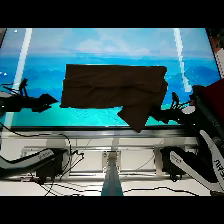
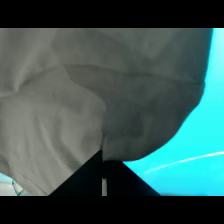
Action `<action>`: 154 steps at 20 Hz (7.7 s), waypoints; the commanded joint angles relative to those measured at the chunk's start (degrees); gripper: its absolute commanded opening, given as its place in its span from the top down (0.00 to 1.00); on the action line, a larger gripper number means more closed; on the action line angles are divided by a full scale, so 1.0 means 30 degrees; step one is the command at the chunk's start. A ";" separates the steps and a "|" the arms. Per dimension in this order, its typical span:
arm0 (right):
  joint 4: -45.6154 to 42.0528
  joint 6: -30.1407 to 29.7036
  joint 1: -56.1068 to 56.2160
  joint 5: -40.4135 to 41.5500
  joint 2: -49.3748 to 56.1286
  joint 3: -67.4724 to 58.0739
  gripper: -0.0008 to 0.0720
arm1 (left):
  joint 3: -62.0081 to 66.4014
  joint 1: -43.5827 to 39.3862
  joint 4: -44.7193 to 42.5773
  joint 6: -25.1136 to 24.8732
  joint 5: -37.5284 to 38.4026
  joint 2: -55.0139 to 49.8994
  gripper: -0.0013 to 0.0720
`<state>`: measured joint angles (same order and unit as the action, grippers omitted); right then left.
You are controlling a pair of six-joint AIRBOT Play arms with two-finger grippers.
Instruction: Fold the clothes and pants, and hang the long-sleeved shirts on hangers.
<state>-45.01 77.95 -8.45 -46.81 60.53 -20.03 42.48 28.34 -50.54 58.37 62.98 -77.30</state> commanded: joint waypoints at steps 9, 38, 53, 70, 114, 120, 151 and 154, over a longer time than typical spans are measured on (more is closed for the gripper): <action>-0.0117 -0.1683 0.0117 -0.0962 -0.0109 -0.2229 0.97 | 0.1268 -0.2769 0.1566 -0.2820 0.2251 -0.2382 0.97; -0.2623 0.3628 0.1319 0.5865 0.9253 -1.4943 0.03 | 0.7053 -0.2980 0.4262 -0.1209 -0.4248 -0.4685 0.02; -0.3104 0.1151 0.5603 0.3373 0.9289 -1.6793 0.70 | 0.8932 -0.7614 0.2069 -0.1231 -0.4401 -0.6506 0.97; -0.0058 0.4721 1.9657 0.5435 1.5788 -2.4407 0.97 | 1.2152 -0.6360 0.2375 -0.1093 0.4721 0.3723 0.97; -0.5173 0.1639 0.8983 -0.8531 1.6553 -2.8195 0.97 | 1.2131 -1.0338 -1.7143 0.8692 -0.0721 0.3402 0.97; -1.4265 0.7992 0.6266 -1.0783 0.9639 -2.8480 0.97 | 1.2131 -0.9930 -1.7136 1.1628 -0.0692 0.3789 0.97; -1.6123 1.0265 -0.7599 -1.5176 0.0510 -2.7248 0.97 | 1.2131 -0.9930 -1.7143 1.1628 -0.0685 0.3789 0.97; -1.5416 0.8211 -0.2739 -1.3886 0.0510 -2.7248 0.97 | 1.2131 -0.9930 -1.7143 1.1628 -0.0685 0.3789 0.97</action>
<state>-94.32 107.18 -28.14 -93.62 62.00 -101.91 78.87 -1.52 -101.97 93.27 60.93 -65.95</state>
